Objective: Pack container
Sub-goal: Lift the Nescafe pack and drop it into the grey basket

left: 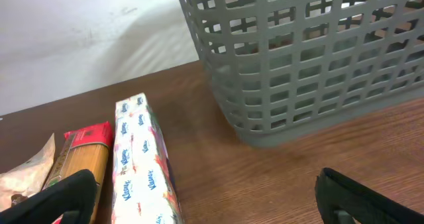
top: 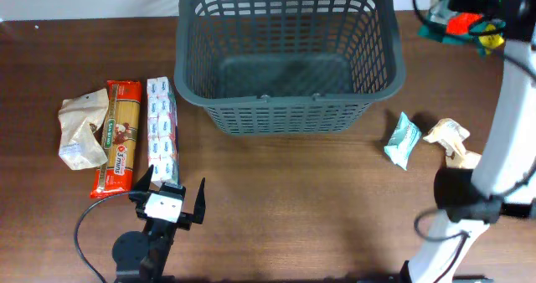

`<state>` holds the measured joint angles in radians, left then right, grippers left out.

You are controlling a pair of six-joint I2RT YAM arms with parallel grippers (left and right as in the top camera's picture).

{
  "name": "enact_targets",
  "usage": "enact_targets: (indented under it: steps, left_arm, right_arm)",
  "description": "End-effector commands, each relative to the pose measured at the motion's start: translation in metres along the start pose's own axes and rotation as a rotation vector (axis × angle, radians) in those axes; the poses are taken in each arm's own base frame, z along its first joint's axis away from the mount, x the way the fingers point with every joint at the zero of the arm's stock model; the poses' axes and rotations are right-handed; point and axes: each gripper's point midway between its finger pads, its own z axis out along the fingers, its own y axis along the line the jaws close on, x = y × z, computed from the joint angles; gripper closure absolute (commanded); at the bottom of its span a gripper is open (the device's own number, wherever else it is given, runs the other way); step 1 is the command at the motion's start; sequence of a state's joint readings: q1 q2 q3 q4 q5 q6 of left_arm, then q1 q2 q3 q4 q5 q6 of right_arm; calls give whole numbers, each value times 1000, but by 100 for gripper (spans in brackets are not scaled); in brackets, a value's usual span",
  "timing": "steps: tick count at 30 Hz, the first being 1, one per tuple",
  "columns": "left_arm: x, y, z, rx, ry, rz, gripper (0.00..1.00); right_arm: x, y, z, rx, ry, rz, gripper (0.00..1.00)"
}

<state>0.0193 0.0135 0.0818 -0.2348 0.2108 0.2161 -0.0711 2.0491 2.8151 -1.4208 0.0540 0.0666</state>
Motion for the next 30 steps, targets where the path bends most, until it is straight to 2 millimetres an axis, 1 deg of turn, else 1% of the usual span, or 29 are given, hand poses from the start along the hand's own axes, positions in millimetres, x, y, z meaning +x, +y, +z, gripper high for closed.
enact_targets:
  steps: [1,4,6,7,8,9,11,13,15,19,20,22,24,30]
  left_arm:
    - [0,-1,0,6,-7,-6,1]
    - [0,-1,0,6,-7,-6,1]
    - [0,-1,0,6,-7,-6,1]
    - [0,-1,0,6,-7,-6,1]
    - [0,-1,0,6,-7,-6,1]
    - [0,-1,0,6,-7,-6,1]
    - [0,-1,0,6,-7,-6,1]
    - [0,-1,0,6,-7,-6,1]
    - [0,-1,0,6,-7,-6,1]
    - [0,-1,0,6,-7,-6,1]
    - [0,-1,0,6,-7,-6,1]
    - [0,-1,0,6,-7,-6,1]
    - [0,-1,0,6,-7,-6,1]
    - [0,-1,0,6,-7,-6,1]
  right_arm:
    - [-32,33,-74,-50,-195,-102,96]
    - [-25,80,-87,-141,-207,-214,96]
    - [-18,109,-90,-197,-201,-271,96]
    - [-12,127,-90,-233,-193,-298,97]
    - [-2,155,-87,-284,-170,-337,96]
    - [6,171,-82,-307,-148,-360,97]
    - [21,196,-67,-340,-106,-403,96]
    - [35,215,-47,-353,-62,-452,96]
    - [50,228,-21,-352,-6,-474,96]
    - [78,241,25,-344,101,-498,96]
    - [84,244,32,-350,123,-502,96]
    - [104,253,48,-375,186,-514,96]
    - [122,258,64,-368,242,-534,96]
    - [171,266,104,-346,375,-579,97]
